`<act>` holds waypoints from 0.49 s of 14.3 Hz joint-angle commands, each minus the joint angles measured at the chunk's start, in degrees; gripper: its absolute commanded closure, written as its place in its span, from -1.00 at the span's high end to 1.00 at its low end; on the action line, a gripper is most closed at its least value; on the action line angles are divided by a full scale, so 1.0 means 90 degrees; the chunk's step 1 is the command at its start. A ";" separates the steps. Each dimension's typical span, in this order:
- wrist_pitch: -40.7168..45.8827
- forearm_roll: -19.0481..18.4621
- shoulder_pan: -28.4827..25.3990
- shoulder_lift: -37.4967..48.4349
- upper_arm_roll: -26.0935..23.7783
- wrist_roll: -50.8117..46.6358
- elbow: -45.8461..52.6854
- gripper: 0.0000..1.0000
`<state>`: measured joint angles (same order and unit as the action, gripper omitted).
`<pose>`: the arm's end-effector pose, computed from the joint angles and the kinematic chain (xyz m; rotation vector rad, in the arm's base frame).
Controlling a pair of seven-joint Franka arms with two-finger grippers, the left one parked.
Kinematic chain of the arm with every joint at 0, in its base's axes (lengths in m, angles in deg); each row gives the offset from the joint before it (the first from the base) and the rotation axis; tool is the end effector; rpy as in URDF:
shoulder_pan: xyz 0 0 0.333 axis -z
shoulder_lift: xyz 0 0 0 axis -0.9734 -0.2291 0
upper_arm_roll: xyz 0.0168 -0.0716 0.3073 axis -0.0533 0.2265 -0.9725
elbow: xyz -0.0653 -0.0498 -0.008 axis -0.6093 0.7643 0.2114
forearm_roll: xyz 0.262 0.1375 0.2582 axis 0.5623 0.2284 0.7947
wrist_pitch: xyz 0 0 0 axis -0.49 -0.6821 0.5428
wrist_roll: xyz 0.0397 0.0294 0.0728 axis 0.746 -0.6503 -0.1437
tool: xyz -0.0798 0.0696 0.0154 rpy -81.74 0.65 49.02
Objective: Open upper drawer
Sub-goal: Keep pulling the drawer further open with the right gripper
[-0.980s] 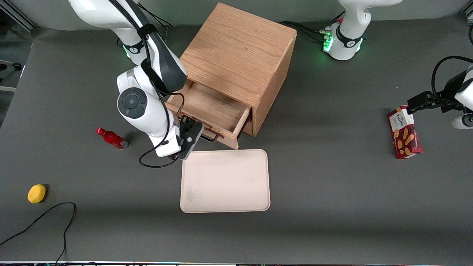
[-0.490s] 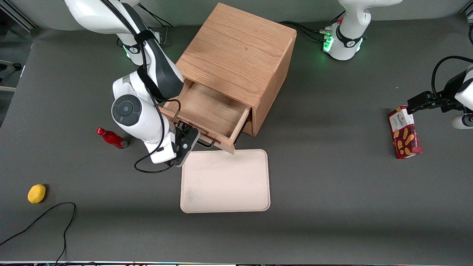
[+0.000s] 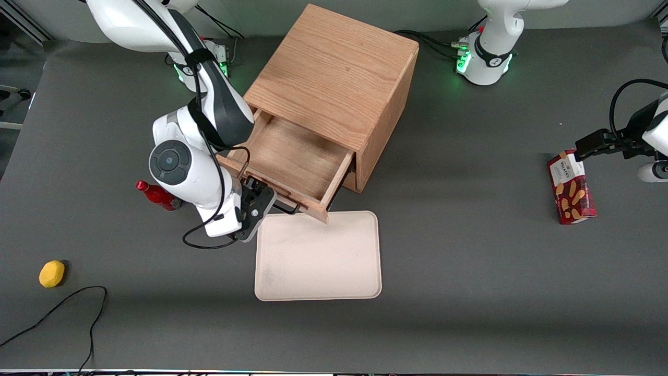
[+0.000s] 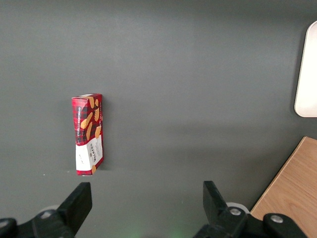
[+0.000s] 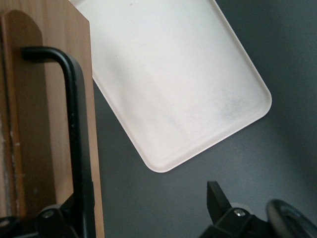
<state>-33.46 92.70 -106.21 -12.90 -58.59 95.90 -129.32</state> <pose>0.6247 0.2844 0.3914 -2.6668 -1.4870 -0.0265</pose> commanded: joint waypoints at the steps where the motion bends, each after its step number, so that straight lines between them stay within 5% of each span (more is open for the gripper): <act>1: 0.0157 0.0017 0.0157 -0.0167 0.0018 0.0156 0.0286 1.00; 7: 0.0265 0.0105 0.0235 -0.0245 0.0018 0.0146 0.0443 1.00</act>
<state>-32.52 92.82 -104.71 -13.53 -58.57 95.90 -128.25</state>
